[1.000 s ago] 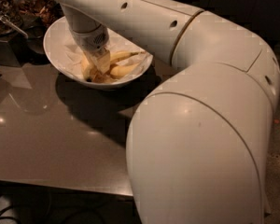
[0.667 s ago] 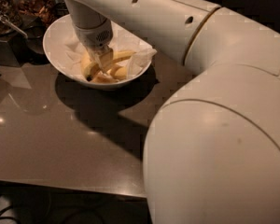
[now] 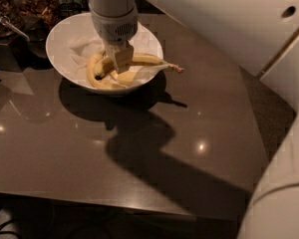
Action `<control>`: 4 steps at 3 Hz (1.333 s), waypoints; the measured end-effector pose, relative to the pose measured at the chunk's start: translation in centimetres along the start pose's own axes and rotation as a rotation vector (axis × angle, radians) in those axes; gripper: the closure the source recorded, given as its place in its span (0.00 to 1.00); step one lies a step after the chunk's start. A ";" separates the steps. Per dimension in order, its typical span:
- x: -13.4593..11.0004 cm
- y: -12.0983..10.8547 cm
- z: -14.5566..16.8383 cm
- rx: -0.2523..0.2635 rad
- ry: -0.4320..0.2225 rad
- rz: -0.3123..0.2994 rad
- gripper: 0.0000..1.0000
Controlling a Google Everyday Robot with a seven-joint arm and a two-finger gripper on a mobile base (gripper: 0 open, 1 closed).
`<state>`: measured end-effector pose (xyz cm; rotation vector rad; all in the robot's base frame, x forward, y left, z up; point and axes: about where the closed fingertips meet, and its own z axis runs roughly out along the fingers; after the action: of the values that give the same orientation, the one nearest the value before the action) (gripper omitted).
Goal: Pick banana from white bowl
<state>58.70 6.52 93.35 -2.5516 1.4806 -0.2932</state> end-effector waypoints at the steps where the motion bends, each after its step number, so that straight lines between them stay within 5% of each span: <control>1: 0.0 1.6 -2.9 0.026 0.005 0.067 1.00; 4: 0.2 7.3 -7.2 0.085 0.005 0.269 1.00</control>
Offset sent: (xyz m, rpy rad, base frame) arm -0.0604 -0.0280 0.0647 0.0265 -0.0453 -0.1883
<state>50.86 2.40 98.48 -2.2533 1.7484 -0.3150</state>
